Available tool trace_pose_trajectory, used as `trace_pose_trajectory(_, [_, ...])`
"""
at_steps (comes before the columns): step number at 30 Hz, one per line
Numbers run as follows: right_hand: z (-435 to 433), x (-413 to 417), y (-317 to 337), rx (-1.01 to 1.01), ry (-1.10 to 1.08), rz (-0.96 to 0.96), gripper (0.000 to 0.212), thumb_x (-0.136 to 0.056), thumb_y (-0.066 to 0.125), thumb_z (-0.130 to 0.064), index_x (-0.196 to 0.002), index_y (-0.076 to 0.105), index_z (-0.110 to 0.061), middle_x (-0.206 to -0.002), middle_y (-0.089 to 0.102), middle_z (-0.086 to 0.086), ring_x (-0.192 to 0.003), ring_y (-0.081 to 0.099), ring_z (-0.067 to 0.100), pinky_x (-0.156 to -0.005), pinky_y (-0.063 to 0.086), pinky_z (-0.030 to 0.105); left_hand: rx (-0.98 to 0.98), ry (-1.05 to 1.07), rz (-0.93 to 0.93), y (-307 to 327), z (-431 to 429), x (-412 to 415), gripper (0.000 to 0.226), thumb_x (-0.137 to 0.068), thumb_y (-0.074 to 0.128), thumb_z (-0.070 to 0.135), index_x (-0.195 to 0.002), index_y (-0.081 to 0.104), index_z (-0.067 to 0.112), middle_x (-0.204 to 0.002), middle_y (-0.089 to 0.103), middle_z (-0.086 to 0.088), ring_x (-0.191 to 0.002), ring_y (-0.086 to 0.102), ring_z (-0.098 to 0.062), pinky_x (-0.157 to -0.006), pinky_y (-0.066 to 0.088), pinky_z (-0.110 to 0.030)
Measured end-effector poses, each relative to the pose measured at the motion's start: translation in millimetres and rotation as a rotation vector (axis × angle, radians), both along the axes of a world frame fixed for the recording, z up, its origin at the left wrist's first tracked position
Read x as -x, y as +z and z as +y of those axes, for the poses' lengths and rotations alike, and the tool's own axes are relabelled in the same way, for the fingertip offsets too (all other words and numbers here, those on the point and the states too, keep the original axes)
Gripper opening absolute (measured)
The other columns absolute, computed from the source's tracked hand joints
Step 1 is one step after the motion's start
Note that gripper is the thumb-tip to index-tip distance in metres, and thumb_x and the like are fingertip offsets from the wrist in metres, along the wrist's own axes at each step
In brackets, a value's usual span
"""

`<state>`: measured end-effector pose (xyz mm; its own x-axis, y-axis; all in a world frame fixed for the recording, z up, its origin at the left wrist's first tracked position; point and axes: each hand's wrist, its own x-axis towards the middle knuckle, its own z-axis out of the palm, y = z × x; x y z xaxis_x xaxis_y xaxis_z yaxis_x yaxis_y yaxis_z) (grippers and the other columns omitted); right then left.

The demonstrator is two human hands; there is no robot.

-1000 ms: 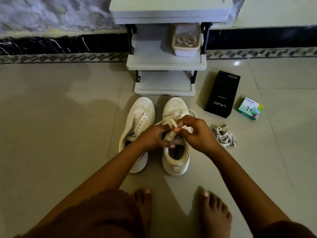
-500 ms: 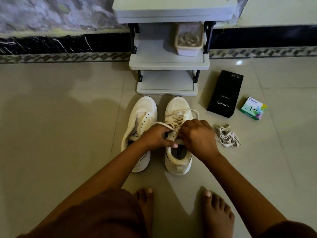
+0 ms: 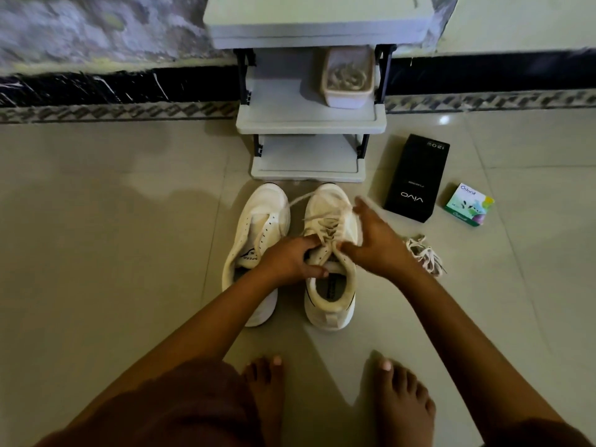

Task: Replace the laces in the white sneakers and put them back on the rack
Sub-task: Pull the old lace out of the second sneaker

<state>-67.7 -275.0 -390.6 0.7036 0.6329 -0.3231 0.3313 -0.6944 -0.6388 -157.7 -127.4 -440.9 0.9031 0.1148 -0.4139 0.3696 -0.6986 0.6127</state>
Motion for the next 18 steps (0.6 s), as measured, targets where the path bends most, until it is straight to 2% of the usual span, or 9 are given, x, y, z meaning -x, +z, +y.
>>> trace_pose_trajectory(3, [-5, 13, -25, 0.214, 0.127, 0.018, 0.086, -0.085, 0.065, -0.04, -0.149, 0.015, -0.012, -0.15, 0.033, 0.01, -0.131, 0.041, 0.026, -0.1, 0.038, 0.033, -0.052, 0.016, -0.039, 2, -4, -4, 0.049, -0.075, 0.074, 0.036, -0.117, 0.06, 0.015, -0.111, 0.066, -0.006, -0.1, 0.062, -0.022, -0.087, 0.051, -0.038])
trace_pose_trajectory(5, [-7, 14, -37, 0.227, 0.11, -0.029, 0.078, -0.087, 0.062, -0.044, -0.147, 0.024, -0.011, -0.144, 0.041, 0.01, -0.126, 0.046, 0.027, -0.097, 0.04, 0.032, -0.132, 0.042, -0.083, 2, -9, -7, 0.044, -0.077, 0.072, 0.035, -0.111, 0.061, 0.01, -0.104, 0.066, -0.009, -0.095, 0.062, -0.025, -0.081, 0.05, -0.033])
trace_pose_trajectory(7, [-11, 11, -40, 0.154, 0.079, -0.043, 0.063, -0.089, 0.06, -0.035, -0.142, 0.037, -0.011, -0.136, 0.051, 0.011, -0.118, 0.053, 0.028, -0.093, 0.042, 0.032, -0.17, 0.09, -0.136, 3, -15, -4, 0.039, -0.081, 0.069, 0.029, -0.113, 0.061, 0.009, -0.104, 0.066, -0.012, -0.096, 0.061, -0.028, -0.077, 0.045, -0.028])
trace_pose_trajectory(10, [-23, 4, -45, -0.042, -0.013, 0.056, 0.041, -0.091, 0.057, -0.018, -0.131, 0.054, -0.015, -0.124, 0.062, 0.011, -0.109, 0.059, 0.027, -0.093, 0.046, 0.036, -0.064, 0.202, -0.174, 4, -18, 0, 0.031, -0.085, 0.063, 0.018, -0.114, 0.062, 0.007, -0.102, 0.067, -0.013, -0.095, 0.062, -0.028, -0.079, 0.046, -0.028])
trace_pose_trajectory(13, [-30, 3, -50, -0.204, -0.109, 0.171, 0.036, -0.089, 0.056, -0.005, -0.123, 0.061, -0.015, -0.12, 0.064, 0.005, -0.111, 0.058, 0.024, -0.096, 0.044, 0.035, 0.141, 0.35, -0.115, 7, -10, -4, 0.027, -0.082, 0.063, 0.005, -0.109, 0.058, 0.009, -0.111, 0.066, -0.012, -0.102, 0.061, -0.026, -0.088, 0.049, -0.037])
trace_pose_trajectory(15, [-31, 3, -51, -0.209, -0.105, 0.177, 0.038, -0.089, 0.056, -0.004, -0.125, 0.06, -0.014, -0.12, 0.064, 0.006, -0.112, 0.058, 0.024, -0.096, 0.044, 0.033, 0.338, 0.464, -0.028, 13, -5, -8, 0.036, -0.077, 0.064, -0.005, -0.104, 0.049, 0.015, -0.117, 0.062, -0.012, -0.106, 0.058, -0.025, -0.086, 0.048, -0.036])
trace_pose_trajectory(16, [-31, 4, -50, -0.191, -0.085, 0.156, 0.038, -0.09, 0.055, -0.006, -0.126, 0.059, -0.014, -0.121, 0.063, 0.007, -0.112, 0.058, 0.025, -0.094, 0.044, 0.031, 0.374, 0.491, 0.002, 14, -5, -10, 0.041, -0.076, 0.065, -0.006, -0.104, 0.046, 0.017, -0.119, 0.061, -0.012, -0.107, 0.057, -0.025, -0.085, 0.047, -0.036])
trace_pose_trajectory(18, [-29, 7, -48, -0.135, -0.014, 0.072, 0.041, -0.092, 0.055, -0.014, -0.132, 0.052, -0.015, -0.125, 0.06, 0.009, -0.113, 0.057, 0.026, -0.09, 0.043, 0.028, 0.303, 0.449, 0.01, 15, -6, -9, 0.045, -0.077, 0.067, 0.0, -0.112, 0.044, 0.018, -0.121, 0.06, -0.009, -0.11, 0.057, -0.024, -0.091, 0.047, -0.036])
